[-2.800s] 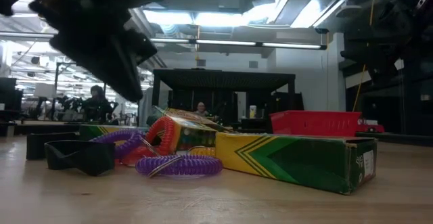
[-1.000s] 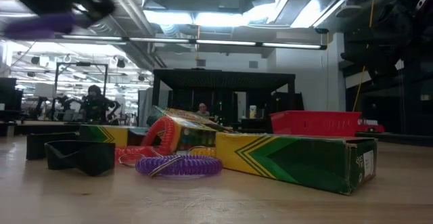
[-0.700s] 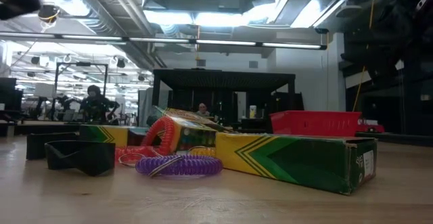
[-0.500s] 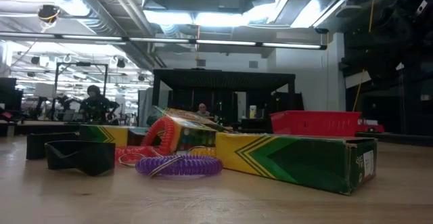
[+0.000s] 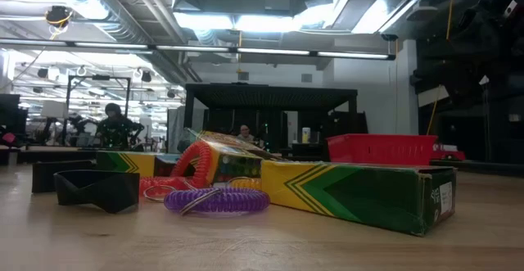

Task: Pick & Place Office Desk Supplies
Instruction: Put the violet spring keychain into the green bin, then put the orange spring keychain into the green bin

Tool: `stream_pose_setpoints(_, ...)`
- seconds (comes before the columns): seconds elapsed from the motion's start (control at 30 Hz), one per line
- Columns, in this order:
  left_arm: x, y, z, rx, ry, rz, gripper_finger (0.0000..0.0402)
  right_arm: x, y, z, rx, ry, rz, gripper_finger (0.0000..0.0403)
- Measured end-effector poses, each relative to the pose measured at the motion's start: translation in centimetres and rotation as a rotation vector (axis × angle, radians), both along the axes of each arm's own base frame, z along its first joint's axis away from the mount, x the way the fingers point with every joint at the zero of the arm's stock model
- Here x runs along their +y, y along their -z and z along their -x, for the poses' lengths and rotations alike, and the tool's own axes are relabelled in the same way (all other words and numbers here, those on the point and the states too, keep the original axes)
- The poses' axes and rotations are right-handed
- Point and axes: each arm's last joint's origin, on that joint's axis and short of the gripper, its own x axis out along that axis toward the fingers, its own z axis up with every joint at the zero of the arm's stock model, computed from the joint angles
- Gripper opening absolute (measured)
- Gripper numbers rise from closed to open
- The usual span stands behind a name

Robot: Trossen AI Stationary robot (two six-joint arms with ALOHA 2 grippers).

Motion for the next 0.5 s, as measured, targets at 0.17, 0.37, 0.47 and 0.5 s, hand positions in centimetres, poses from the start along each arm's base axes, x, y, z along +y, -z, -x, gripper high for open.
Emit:
stream_pose_setpoints(0.17,0.1,-0.1,-0.3,-0.047,0.005,-0.025,0.0144,0.0,0.0,0.0,0.0,0.0,0.0,0.0172)
stream_pose_setpoints(0.37,0.3,-0.5,-2.2,-0.245,0.048,-0.104,0.0167,0.0,0.0,0.0,-0.001,0.0,-0.001,0.0172)
stream_pose_setpoints(0.47,0.8,-1.0,-4.1,-0.346,0.066,-0.147,0.0168,0.0,0.0,0.0,-0.001,0.0,-0.001,0.0172)
stream_pose_setpoints(0.5,1.0,-1.1,-4.8,-0.372,0.076,-0.155,0.0168,0.0,0.0,0.0,-0.001,0.0,0.0,0.0172)
